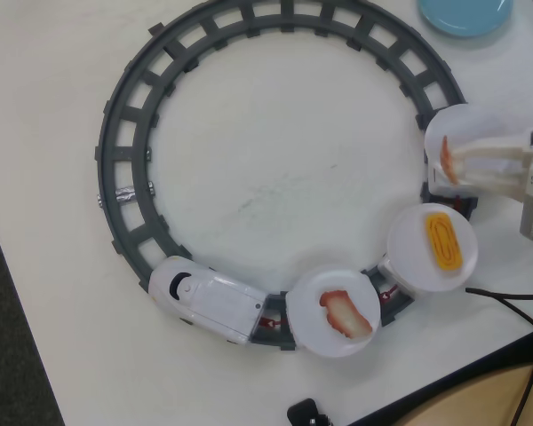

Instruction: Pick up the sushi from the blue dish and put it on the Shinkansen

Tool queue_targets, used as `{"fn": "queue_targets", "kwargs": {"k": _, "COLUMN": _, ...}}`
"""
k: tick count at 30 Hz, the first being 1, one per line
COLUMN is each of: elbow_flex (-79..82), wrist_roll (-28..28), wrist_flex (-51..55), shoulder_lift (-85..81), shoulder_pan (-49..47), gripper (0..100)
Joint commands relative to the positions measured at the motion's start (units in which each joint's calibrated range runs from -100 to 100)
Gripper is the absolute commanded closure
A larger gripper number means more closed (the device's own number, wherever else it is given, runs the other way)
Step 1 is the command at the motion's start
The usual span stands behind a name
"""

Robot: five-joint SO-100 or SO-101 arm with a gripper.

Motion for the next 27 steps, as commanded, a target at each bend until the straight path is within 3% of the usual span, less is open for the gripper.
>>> {"fn": "queue_targets", "kwargs": {"k": 1, "elbow_flex": -0.2, "wrist_roll": -1.0, "wrist_flex": -0.9, "shoulder_lift": 0.3, "shoulder_pan": -0.2, "gripper": 99}}
{"fn": "queue_targets", "kwargs": {"k": 7, "elbow_flex": -0.2, "wrist_roll": 0.0, "wrist_flex": 4.4, "shoulder_lift": 0.3, "shoulder_pan": 0.1, "gripper": 98}}
{"fn": "queue_targets", "kwargs": {"k": 10, "elbow_flex": -0.3, "wrist_roll": 3.6, "wrist_flex": 6.3, "shoulder_lift": 0.3, "shoulder_pan": -0.3, "gripper": 96}}
{"fn": "queue_targets", "kwargs": {"k": 21, "elbow_flex": -0.5, "wrist_roll": 7.8, "wrist_flex": 19.0, "shoulder_lift": 0.3, "shoulder_pan": -5.5, "gripper": 65}}
{"fn": "queue_targets", "kwargs": {"k": 27, "elbow_flex": -2.8, "wrist_roll": 7.8, "wrist_flex": 20.1, "shoulder_lift": -0.6, "shoulder_pan": -5.9, "gripper": 59}}
